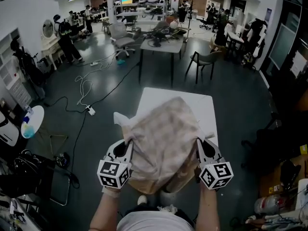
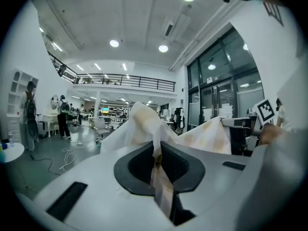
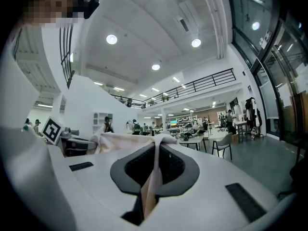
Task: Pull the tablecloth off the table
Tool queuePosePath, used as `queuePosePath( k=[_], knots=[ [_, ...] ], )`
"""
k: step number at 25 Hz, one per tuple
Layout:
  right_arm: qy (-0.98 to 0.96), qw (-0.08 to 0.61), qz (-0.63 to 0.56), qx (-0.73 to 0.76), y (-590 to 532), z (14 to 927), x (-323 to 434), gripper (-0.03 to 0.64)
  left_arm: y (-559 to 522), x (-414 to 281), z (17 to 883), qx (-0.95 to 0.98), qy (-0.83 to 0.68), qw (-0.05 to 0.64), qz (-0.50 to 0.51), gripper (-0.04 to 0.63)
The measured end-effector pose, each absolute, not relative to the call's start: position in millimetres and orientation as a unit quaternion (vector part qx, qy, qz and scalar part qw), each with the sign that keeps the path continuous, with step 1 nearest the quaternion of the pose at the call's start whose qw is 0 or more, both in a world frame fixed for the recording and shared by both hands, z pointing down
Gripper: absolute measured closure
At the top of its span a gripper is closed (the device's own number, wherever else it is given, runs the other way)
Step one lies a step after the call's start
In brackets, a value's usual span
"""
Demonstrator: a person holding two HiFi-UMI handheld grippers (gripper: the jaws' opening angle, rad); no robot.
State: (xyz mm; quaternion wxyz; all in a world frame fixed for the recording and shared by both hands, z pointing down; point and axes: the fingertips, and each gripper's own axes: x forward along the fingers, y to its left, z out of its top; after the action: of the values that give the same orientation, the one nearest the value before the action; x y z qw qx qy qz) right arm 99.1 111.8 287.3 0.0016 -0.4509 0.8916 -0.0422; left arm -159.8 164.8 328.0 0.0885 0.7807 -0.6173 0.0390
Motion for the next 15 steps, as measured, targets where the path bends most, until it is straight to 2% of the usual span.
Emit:
queuePosePath(
  k=[15],
  knots=[
    [0.842, 0.006, 0.022, -0.538, 158.0, 257.9, 136.4, 0.588, 135.4, -79.2, 296.5, 0.871, -0.488, 0.056, 0.000, 0.566]
  ],
)
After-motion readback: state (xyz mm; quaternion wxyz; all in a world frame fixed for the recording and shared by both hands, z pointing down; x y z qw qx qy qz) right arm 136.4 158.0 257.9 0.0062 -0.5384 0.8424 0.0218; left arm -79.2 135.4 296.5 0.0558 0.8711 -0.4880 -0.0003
